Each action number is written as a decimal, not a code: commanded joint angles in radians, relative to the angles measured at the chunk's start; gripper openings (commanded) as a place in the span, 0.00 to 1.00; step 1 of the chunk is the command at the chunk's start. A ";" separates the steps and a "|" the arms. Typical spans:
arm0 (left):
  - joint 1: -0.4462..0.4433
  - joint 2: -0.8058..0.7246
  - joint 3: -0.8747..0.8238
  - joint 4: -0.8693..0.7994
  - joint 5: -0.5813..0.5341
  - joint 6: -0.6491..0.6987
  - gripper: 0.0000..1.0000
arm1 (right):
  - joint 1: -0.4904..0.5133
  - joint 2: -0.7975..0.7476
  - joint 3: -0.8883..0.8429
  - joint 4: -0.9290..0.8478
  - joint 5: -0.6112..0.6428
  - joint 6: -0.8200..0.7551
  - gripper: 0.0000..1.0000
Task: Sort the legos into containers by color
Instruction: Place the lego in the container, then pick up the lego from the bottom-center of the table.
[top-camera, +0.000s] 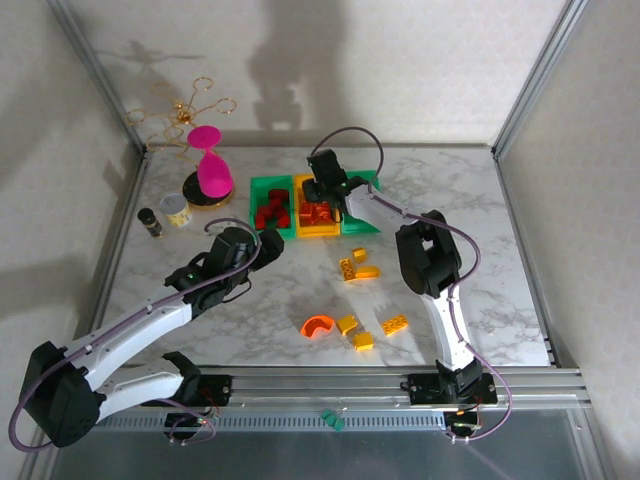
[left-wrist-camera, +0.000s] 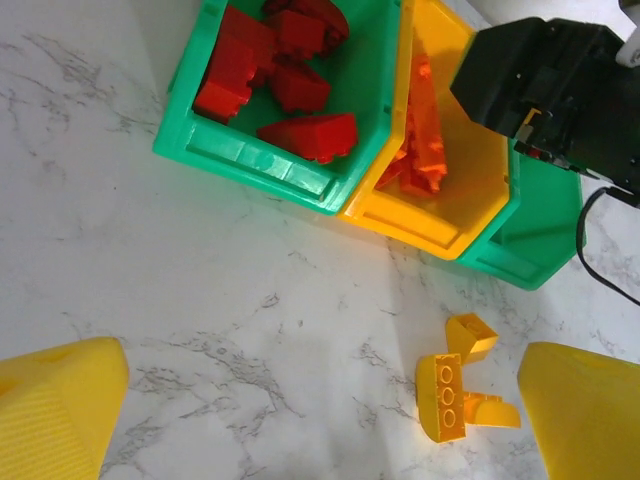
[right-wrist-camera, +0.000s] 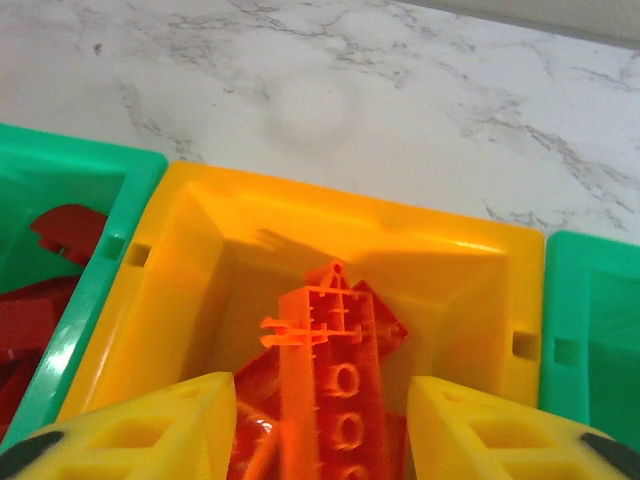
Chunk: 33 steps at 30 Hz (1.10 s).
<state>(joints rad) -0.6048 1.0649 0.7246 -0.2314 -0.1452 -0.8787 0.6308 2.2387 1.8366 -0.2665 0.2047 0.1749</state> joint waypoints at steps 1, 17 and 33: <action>0.008 0.006 0.040 0.013 0.016 0.027 1.00 | 0.000 -0.003 0.047 -0.031 0.020 -0.019 0.51; 0.001 -0.117 -0.037 -0.067 0.047 0.007 1.00 | 0.121 -0.498 -0.504 -0.021 -0.095 -0.051 0.61; -0.006 -0.314 -0.177 -0.200 0.000 -0.087 1.00 | 0.370 -0.721 -0.874 -0.143 -0.130 -0.048 0.70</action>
<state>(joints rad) -0.6071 0.7845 0.5640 -0.3798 -0.1154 -0.9337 0.9619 1.5547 0.9928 -0.3790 0.0845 0.1192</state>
